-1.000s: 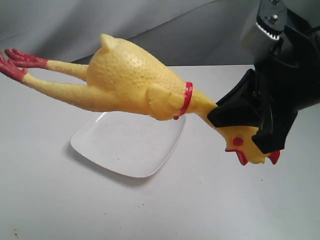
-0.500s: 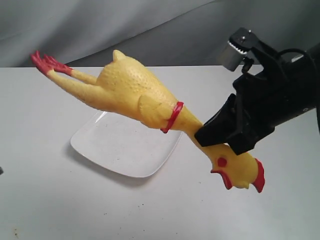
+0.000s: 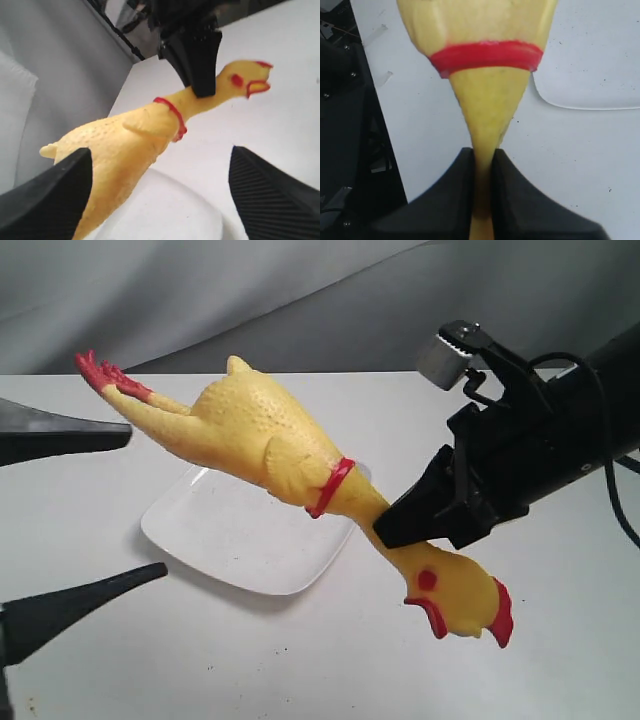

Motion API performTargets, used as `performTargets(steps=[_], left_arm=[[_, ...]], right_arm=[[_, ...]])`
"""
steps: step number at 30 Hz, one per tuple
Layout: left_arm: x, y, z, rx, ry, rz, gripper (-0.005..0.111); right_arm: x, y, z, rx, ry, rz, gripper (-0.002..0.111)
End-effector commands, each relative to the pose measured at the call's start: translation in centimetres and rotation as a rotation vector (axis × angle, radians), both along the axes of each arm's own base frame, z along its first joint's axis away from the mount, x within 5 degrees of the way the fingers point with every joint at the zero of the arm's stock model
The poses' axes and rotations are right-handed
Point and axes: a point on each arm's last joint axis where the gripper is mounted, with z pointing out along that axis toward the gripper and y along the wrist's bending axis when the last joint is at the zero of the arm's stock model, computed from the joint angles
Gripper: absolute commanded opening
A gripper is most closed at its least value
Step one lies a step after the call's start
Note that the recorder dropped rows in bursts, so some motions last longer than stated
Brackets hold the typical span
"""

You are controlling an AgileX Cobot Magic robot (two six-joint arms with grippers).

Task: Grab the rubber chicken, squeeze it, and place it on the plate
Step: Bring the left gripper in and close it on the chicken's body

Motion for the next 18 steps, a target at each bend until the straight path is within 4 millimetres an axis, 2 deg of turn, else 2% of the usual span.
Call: performTargets(steps=[1,2,4,7,11,13,18], left_arm=[[2.4,-1.2,-1.3,0.303,-0.249,0.016,0.072],[2.5,-1.7,-1.4,0.412,-0.353,0.011,0.072],[2.2,-2.5,-1.3,0.491,-0.450,-0.028,0.072],[1.5,-3.5,-1.3,0.508,-0.500,-0.094,0.072],[1.9,-3.2,-1.2,0.531,-0.502,-0.039,0.072],[2.1,-2.9,-1.2,0.544,-0.500,-0.003,0.072],[2.1,-3.0,-1.2,0.448,-0.399,0.042,0.072]], right_arm=[[-0.2,0.3,0.5,0.041,0.006,0.003,0.000],[-0.2,0.3,0.6,0.050,0.009,0.000,0.000],[-0.2,0.3,0.6,0.050,0.009,0.000,0.000],[-0.6,1.1,0.5,0.043,0.010,0.036,0.000],[-2.5,3.9,-0.6,-0.036,-0.014,0.188,0.000],[-2.8,4.5,-0.7,-0.047,-0.024,0.189,0.000],[-2.7,4.5,-0.8,-0.063,-0.025,0.166,0.000]])
